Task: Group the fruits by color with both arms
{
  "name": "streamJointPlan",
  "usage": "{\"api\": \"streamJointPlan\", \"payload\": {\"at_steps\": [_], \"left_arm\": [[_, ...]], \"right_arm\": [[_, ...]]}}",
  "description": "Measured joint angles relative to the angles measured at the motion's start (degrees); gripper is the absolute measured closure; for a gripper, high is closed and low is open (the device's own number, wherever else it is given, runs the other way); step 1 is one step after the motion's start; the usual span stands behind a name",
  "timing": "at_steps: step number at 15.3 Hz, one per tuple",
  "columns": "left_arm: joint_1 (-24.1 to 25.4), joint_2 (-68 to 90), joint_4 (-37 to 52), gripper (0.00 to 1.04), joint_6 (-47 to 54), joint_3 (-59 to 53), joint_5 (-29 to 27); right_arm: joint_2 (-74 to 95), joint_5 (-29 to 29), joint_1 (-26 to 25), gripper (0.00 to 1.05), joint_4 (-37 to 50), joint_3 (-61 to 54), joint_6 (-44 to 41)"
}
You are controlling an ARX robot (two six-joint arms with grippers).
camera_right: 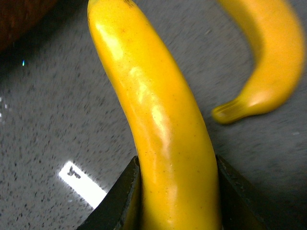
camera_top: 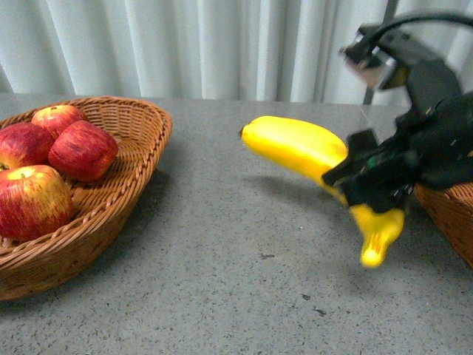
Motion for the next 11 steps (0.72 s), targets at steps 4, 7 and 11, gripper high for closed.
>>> {"api": "streamJointPlan", "payload": {"at_steps": [4,7,11], "left_arm": [[0.00,0.00,0.00,0.07,0.00,0.00,0.00],[0.00,0.00,0.00,0.07,0.00,0.00,0.00],[0.00,0.00,-0.02,0.07,0.00,0.00,0.00]], "right_arm": [[-6.47,-1.92,-21.16,0.67,0.11,2.86,-7.06],[-8.46,-3.98,-29.03,0.67,-3.19,0.35,-15.37],[-11.58,-6.88,-29.46,0.49,-4.85,-3.76,-18.82]]}}
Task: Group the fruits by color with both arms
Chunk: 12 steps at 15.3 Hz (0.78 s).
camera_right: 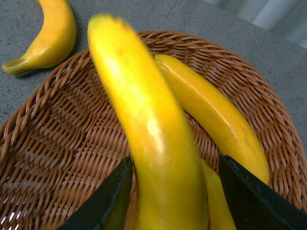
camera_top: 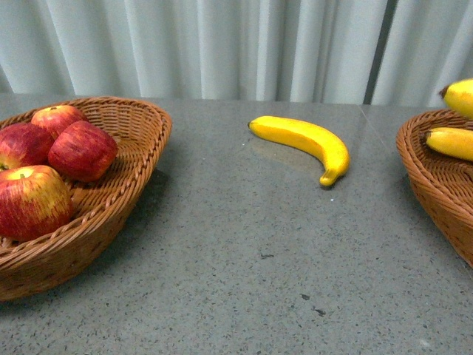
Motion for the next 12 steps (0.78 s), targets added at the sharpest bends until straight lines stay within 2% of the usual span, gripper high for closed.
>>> {"api": "streamJointPlan", "payload": {"at_steps": [2,4,6,8,10,12], "left_arm": [[0.00,0.00,0.02,0.07,0.00,0.00,0.00],[0.00,0.00,0.02,0.07,0.00,0.00,0.00],[0.00,0.00,0.00,0.07,0.00,0.00,0.00],[0.00,0.00,0.02,0.07,0.00,0.00,0.00],[0.00,0.00,0.02,0.07,0.00,0.00,0.00],[0.00,0.00,0.02,0.07,0.00,0.00,0.00]], "right_arm": [[-1.16,0.04,1.77,0.27,0.26,-0.09,0.11],[-1.64,0.42,5.73,0.06,1.86,0.94,1.49],[-0.83,0.55,10.69,0.07,6.71,3.08,5.51],[3.43,1.70,18.10,0.07,11.30,5.22,11.21],[12.24,4.20,25.55,0.07,12.59,9.97,14.88],[22.01,6.80,31.21,0.07,9.77,19.08,17.11]]}}
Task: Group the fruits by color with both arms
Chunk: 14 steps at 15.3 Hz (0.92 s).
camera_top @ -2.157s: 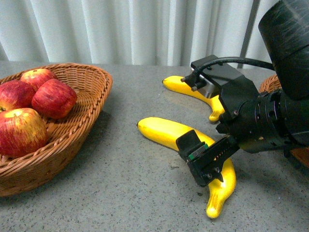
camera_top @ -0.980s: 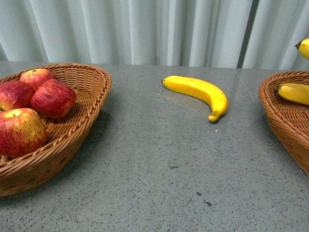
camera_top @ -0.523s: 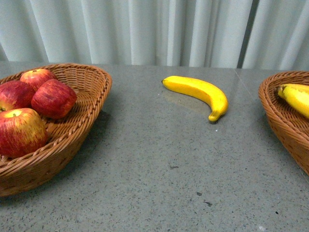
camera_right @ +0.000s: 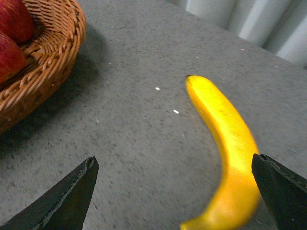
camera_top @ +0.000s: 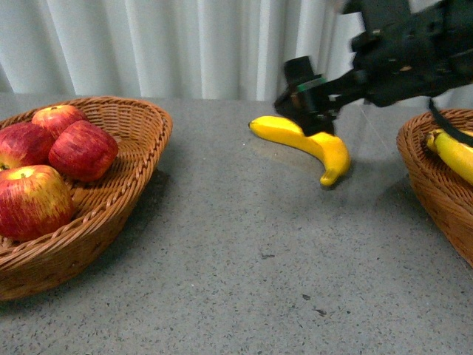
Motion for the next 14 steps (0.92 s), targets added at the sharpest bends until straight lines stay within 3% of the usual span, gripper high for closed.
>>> {"api": "streamJointPlan", "payload": {"at_steps": [3,7,9,14], "left_arm": [[0.00,0.00,0.00,0.07,0.00,0.00,0.00],[0.00,0.00,0.00,0.07,0.00,0.00,0.00],[0.00,0.00,0.00,0.07,0.02,0.00,0.00],[0.00,0.00,0.00,0.07,0.00,0.00,0.00]], "right_arm": [[12.66,2.97,3.26,0.07,-7.19,17.27,0.37],[23.41,7.82,2.56,0.07,-15.80,32.76,-3.52],[28.11,8.22,0.68,0.07,-24.79,40.68,-8.70],[30.03,10.38,-0.72,0.07,-32.26,44.48,-10.67]]}}
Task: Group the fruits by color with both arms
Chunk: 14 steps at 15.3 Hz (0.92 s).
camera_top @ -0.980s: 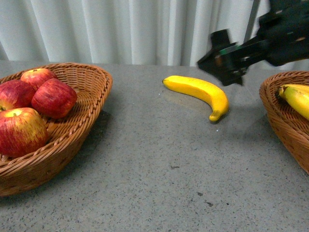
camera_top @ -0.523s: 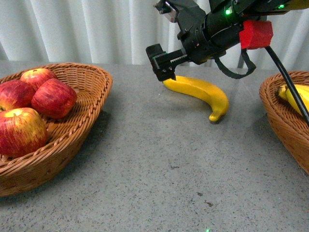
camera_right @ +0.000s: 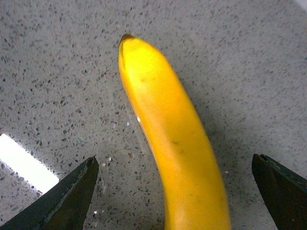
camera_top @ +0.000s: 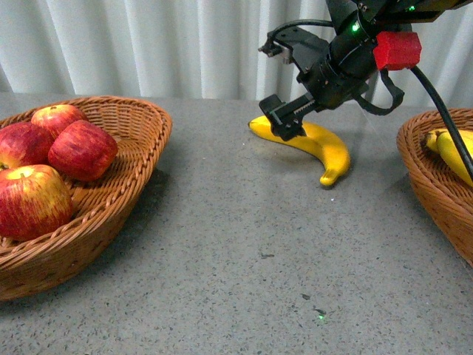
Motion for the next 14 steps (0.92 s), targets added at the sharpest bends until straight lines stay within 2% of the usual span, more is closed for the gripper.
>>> {"api": "streamJointPlan", "payload": {"at_steps": [6,7,12,14], "left_arm": [[0.00,0.00,0.00,0.07,0.00,0.00,0.00],[0.00,0.00,0.00,0.07,0.00,0.00,0.00],[0.00,0.00,0.00,0.07,0.00,0.00,0.00],[0.00,0.00,0.00,0.07,0.00,0.00,0.00]], "right_arm": [[2.80,3.72,0.09,0.07,-3.63,2.03,-0.17],[2.82,3.82,0.09,0.13,-3.61,2.03,-0.24],[2.86,3.91,0.09,0.67,-1.81,2.01,-0.68],[2.75,1.81,-0.37,0.72,-1.36,2.01,1.38]]}}
